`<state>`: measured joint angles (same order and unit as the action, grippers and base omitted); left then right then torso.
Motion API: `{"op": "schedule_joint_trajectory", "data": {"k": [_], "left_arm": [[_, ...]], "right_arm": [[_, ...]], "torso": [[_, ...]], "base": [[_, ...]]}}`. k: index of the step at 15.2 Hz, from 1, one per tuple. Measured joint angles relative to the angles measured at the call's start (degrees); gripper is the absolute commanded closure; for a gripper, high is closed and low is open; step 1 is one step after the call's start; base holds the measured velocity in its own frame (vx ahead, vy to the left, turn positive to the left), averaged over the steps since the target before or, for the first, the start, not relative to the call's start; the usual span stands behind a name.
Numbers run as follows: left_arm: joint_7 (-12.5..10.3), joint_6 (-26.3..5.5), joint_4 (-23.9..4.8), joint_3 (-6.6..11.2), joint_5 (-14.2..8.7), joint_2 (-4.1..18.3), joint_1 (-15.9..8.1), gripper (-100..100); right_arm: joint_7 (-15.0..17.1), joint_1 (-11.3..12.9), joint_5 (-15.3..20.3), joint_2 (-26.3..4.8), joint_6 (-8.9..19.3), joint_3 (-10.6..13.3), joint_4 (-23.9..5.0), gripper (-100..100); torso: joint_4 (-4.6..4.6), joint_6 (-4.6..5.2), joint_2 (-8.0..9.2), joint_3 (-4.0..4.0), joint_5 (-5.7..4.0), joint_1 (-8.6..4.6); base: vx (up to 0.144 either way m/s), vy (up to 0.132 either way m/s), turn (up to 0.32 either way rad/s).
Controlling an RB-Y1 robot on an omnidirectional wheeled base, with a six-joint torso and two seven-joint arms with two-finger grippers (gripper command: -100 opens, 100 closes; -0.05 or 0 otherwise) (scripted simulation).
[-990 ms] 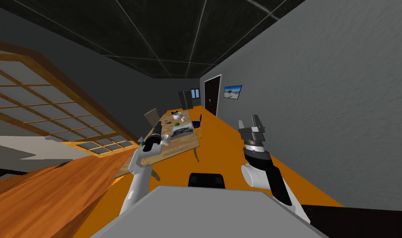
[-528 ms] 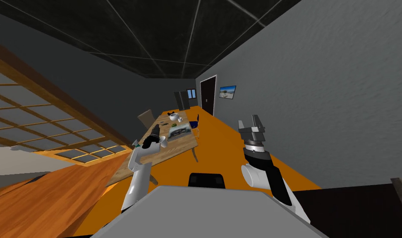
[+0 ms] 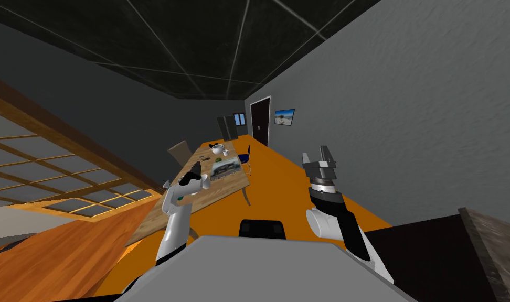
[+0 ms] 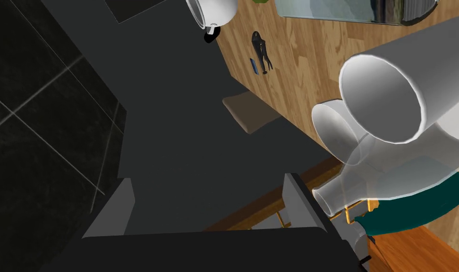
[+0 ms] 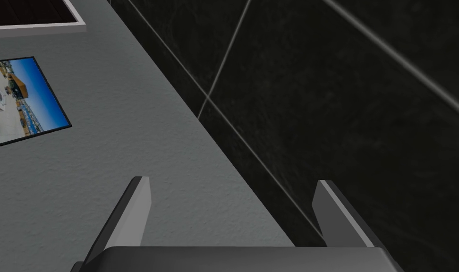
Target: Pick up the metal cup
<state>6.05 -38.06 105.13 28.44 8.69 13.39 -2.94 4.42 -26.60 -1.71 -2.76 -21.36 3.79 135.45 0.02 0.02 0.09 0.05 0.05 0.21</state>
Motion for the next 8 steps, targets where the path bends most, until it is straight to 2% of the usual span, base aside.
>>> {"op": "schedule_joint_trajectory", "data": {"k": [8], "left_arm": [[-0.3,-8.4,-3.0,2.20,-1.5,0.9,-1.8,-100]], "right_arm": [[0.0,0.0,0.0,0.0,0.0,0.0,0.0,0]], "torso": [[0.00,-0.01,-0.02,-0.01,0.01,0.05]], "base": [[-0.013,0.037,-0.093]]}}
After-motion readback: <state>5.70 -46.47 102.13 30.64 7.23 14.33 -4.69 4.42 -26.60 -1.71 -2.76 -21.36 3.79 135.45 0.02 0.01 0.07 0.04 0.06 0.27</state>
